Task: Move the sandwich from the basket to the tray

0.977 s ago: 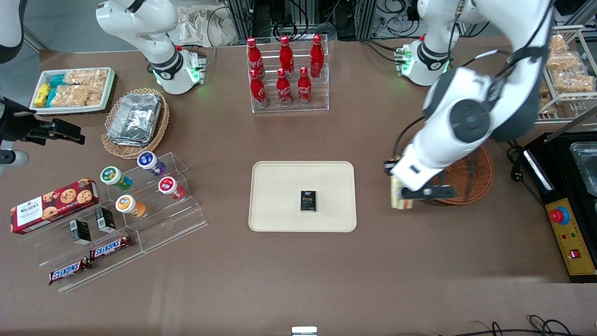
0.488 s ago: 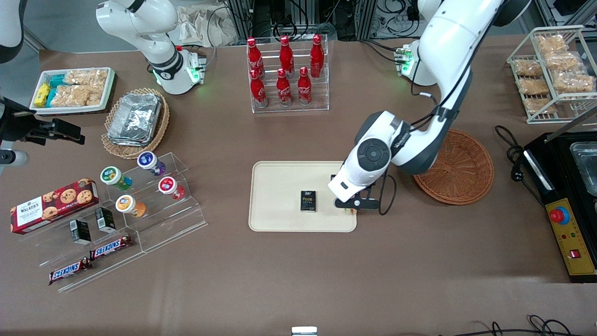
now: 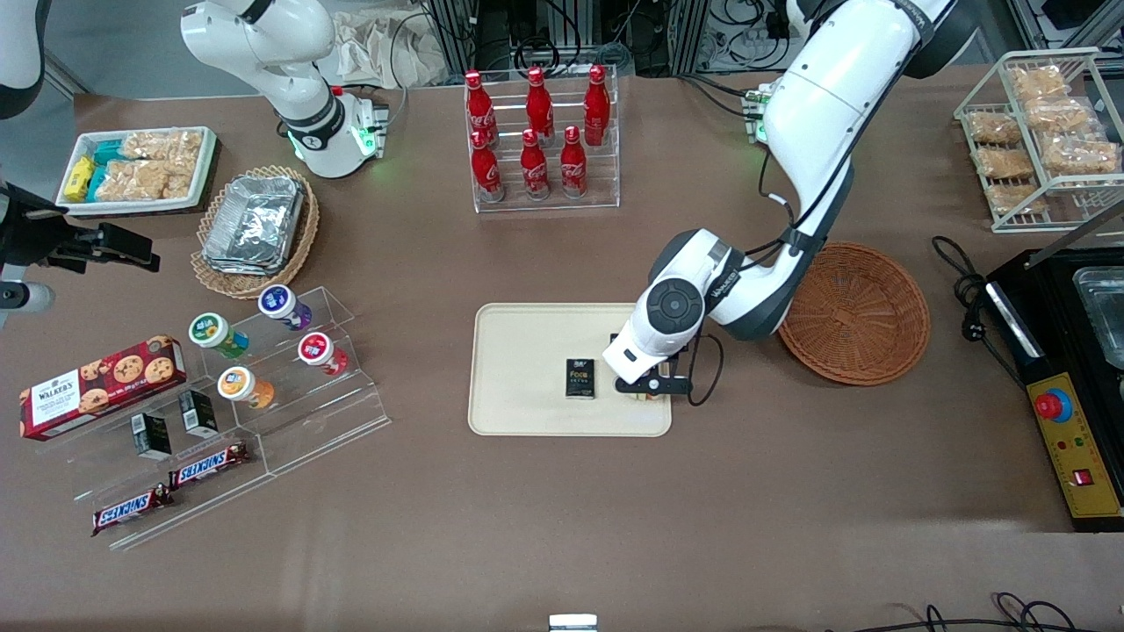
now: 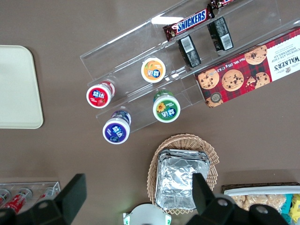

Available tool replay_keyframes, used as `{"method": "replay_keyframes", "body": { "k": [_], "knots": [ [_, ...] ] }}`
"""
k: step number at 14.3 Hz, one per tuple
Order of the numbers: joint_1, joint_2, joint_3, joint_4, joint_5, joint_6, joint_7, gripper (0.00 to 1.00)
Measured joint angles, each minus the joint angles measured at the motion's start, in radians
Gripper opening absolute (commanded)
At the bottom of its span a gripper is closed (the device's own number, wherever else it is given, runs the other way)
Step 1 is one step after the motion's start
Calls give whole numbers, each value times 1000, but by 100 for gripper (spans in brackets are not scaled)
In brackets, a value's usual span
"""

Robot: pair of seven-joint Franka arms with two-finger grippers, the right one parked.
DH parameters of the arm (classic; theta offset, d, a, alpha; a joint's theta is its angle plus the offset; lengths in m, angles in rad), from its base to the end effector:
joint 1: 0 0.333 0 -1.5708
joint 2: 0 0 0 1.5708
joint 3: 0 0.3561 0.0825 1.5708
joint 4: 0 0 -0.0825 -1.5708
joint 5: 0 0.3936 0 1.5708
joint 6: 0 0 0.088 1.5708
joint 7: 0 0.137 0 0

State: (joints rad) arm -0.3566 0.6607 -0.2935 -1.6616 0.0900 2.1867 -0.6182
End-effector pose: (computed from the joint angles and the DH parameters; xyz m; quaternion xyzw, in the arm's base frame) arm 0.5725 -0.4012 0.2231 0.9969 -0.0194 -0.0754 0.0134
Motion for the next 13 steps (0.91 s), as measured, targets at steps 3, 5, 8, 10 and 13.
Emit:
{"method": "replay_keyframes", "body": {
  "k": [3,5,8,10,13],
  "knots": [
    [1,-1,5,4,0,0,0,99],
    [4,-4,8,8,0,0,0,99],
    [5,-31,22,28,0,-25,-5,99],
    [6,-88,63,70,-1,-161,-1,99],
    [9,-212,152,175,-40,-396,21,99]
  ]
}}
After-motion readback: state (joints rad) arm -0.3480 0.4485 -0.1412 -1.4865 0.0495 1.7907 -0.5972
